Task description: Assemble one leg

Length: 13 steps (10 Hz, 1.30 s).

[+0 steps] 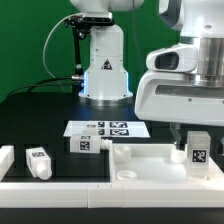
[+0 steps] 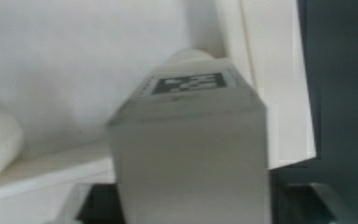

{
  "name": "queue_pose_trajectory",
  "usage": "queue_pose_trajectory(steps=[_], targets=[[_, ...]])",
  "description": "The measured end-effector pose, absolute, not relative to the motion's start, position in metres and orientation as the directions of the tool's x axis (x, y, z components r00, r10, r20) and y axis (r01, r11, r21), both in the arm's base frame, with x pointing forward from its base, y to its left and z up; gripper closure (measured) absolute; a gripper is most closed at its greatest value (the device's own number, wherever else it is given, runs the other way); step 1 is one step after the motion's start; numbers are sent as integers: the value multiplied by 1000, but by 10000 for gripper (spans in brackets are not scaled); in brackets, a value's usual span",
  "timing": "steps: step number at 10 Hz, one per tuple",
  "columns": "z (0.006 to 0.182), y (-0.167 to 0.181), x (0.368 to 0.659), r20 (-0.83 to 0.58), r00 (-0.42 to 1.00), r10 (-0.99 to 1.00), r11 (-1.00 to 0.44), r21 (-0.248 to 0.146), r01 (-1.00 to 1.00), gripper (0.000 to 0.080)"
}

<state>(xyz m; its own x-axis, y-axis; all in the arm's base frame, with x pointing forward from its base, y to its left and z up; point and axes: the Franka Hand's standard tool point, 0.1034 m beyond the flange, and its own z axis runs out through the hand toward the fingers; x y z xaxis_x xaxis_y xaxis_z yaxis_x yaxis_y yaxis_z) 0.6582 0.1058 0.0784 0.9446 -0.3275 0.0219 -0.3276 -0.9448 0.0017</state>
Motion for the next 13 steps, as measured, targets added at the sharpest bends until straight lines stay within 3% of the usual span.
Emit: queue_pose_trajectory(steps=[1,2,3,6,9,10,11,12,13], targets=[[78,106,658,22,923,-383,-924,0,-383,431],[78,106,658,22,901,-433,-902,-1,-433,644],[78,106,658,21,861,-508,-861,-2,-508,748],[74,109,656,15,694,-720,-694,-4,-720,796],[74,108,656,13,733,-680,-734,1,-680,798],[79,105,657,-4,823,-569,-822,21,-569,793],[87,104,659,-16,942,-336,-941,56,-334,649],[92,111,660,-12,981,-193,-979,62,-192,649],[99,119,656,-7,997,-82,-995,54,-82,474]])
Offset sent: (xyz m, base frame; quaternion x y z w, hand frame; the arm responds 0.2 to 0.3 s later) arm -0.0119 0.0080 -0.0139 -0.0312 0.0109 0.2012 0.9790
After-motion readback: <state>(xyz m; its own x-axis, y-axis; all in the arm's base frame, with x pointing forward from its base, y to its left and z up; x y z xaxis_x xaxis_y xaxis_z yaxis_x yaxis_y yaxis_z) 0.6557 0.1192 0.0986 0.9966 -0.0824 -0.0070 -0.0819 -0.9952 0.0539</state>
